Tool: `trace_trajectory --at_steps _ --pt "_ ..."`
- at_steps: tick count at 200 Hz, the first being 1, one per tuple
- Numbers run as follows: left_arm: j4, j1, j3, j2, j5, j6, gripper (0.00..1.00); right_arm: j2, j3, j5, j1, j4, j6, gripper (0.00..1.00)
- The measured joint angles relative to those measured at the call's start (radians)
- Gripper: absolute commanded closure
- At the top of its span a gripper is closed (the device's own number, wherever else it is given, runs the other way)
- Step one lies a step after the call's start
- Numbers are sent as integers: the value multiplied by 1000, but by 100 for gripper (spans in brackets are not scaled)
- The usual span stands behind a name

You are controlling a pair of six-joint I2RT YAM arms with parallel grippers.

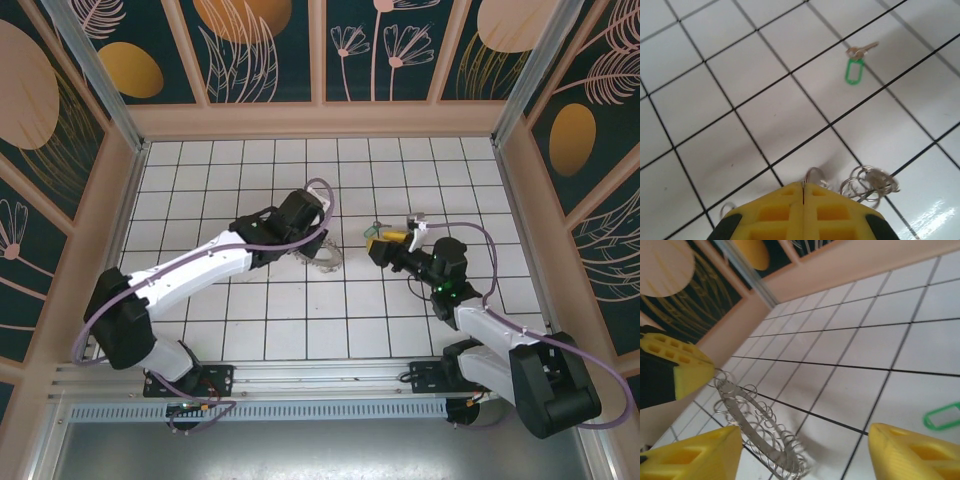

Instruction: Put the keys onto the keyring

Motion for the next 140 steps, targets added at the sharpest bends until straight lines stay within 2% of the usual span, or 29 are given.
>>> trace_trajectory --at_steps 30,70,121,140 --pt "102 0 -100 -101 71 37 100 -23 -2 -79 0 67 7 45" --pt "212 0 -159 -159 178 74 100 -49 -2 -154 0 128 9 49" --pt "285 0 -199 -232 328 129 100 -49 -2 -219 3 180 13 49" --pt "297 0 -204 -254 363 147 100 -49 -1 -226 5 183 15 54"
